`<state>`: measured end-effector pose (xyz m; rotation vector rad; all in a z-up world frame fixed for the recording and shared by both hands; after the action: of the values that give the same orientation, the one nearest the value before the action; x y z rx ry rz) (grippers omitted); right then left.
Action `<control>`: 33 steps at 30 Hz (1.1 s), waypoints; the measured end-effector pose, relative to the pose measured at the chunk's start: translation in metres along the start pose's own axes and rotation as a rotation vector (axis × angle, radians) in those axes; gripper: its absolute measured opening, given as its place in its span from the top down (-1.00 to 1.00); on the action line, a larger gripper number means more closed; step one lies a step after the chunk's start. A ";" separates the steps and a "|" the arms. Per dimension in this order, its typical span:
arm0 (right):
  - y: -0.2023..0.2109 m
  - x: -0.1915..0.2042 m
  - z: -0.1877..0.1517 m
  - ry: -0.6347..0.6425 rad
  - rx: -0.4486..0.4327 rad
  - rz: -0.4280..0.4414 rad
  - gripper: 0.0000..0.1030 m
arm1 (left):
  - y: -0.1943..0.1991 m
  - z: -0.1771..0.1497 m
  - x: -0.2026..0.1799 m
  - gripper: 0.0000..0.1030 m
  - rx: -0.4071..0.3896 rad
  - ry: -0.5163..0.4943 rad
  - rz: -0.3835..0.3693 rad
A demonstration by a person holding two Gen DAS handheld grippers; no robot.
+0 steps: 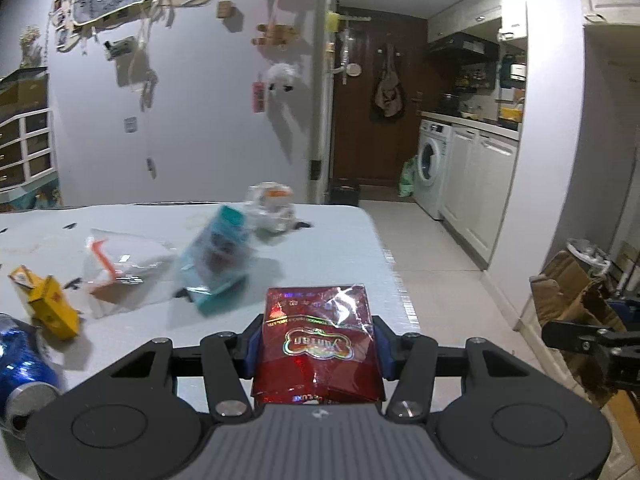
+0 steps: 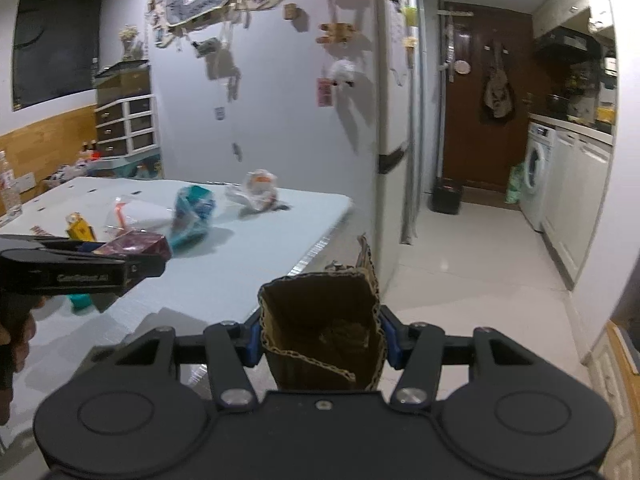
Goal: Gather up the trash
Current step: 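Lift the red packet and cardboard and carry both toward the bin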
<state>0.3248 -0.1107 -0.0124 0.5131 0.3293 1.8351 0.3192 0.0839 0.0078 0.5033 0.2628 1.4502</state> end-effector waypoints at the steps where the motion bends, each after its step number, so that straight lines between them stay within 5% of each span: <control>1: 0.003 -0.006 -0.001 -0.006 0.000 -0.010 -0.09 | 0.001 0.001 -0.007 -0.04 -0.003 -0.001 -0.008; 22: 0.055 -0.132 -0.028 -0.124 0.023 -0.172 -0.09 | -0.010 0.007 -0.168 -0.04 0.069 -0.113 -0.145; 33: 0.053 -0.195 -0.050 -0.213 0.057 -0.220 -0.09 | -0.042 -0.003 -0.237 -0.04 0.149 -0.179 -0.157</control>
<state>0.3068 -0.3106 -0.0664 0.6788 0.2816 1.5463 0.3269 -0.1507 -0.0449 0.7137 0.2627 1.2299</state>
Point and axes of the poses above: each gripper's, at about its wrist camera, not at the fingertips, and y roughly against the way its jaws point, x to its left, z to its top, the point moved 3 cm from there along -y, roughly the way its jaws point, and after that the axes turned 10 degrees about -y, right-handed, at the moved point
